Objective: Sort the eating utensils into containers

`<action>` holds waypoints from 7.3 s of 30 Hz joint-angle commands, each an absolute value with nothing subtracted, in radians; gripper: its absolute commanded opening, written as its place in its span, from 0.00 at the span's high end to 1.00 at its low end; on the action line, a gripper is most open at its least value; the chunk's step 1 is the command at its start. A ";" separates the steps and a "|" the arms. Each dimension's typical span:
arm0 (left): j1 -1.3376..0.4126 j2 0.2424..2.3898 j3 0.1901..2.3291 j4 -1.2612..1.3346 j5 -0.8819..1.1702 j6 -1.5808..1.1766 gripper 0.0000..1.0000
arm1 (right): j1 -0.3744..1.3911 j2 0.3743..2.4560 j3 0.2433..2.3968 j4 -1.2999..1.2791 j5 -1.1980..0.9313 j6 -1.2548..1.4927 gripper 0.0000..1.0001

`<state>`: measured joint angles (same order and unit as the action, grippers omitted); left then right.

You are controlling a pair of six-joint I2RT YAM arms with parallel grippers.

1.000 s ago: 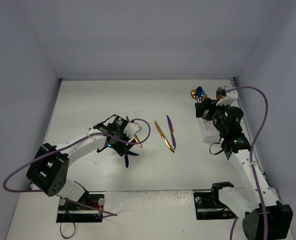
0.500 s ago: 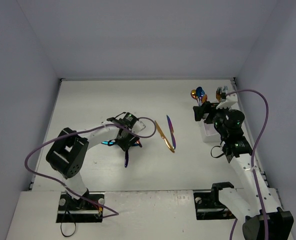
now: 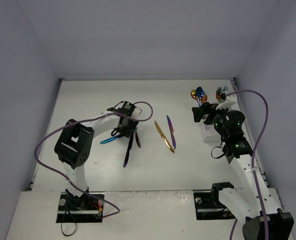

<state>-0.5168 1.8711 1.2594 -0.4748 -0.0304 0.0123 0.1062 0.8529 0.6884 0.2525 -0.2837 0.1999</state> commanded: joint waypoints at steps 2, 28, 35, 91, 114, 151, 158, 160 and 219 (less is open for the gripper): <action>-0.463 1.801 1.268 -0.561 0.000 0.062 0.44 | 0.113 0.821 0.707 0.294 -0.325 0.207 0.18; -0.379 1.928 1.292 -0.641 0.073 0.156 0.69 | 0.114 0.796 0.729 0.229 -0.370 0.200 0.08; -0.379 1.962 1.306 -0.642 0.111 0.157 0.90 | 0.114 0.808 0.734 0.225 -0.398 0.208 0.00; -0.669 1.370 1.291 -0.232 0.250 -0.229 1.00 | 0.637 1.359 1.077 0.349 -0.081 0.570 0.37; -0.672 1.355 1.278 -0.231 0.232 -0.232 0.98 | 0.669 1.338 1.041 0.353 -0.019 0.514 1.00; -0.399 1.183 0.931 -0.356 0.089 -0.203 0.27 | -0.066 0.997 0.914 0.123 0.509 0.314 1.00; -0.399 1.191 0.930 -0.338 0.110 -0.211 0.27 | -0.103 1.017 0.808 0.254 0.485 0.299 1.00; -0.399 1.193 0.930 -0.337 0.108 -0.212 0.27 | -0.110 1.025 0.784 0.308 0.479 0.287 1.00; -0.692 1.619 1.008 -0.453 -0.131 -0.545 0.46 | -0.107 0.747 0.796 0.118 0.063 0.364 0.20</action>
<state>-0.6625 1.6105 0.9365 -0.4285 -0.0726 -0.5132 -0.1204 0.7734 0.7780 0.0735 0.0944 0.3433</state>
